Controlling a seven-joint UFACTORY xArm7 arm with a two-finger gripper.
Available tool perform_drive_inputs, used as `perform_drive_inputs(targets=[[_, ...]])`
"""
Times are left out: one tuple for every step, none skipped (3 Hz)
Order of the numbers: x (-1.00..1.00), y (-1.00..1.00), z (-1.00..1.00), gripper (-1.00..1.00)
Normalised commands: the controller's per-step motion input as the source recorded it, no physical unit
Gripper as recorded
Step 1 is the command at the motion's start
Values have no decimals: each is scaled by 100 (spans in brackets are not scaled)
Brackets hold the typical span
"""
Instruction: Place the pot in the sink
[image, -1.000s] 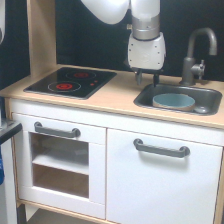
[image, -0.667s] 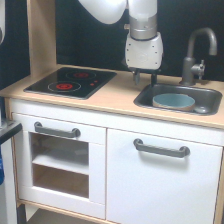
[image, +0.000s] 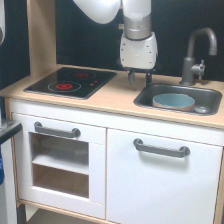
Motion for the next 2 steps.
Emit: perform_drive_inputs(targets=[[-34, -5, 45, 100], [-32, -6, 32, 100]])
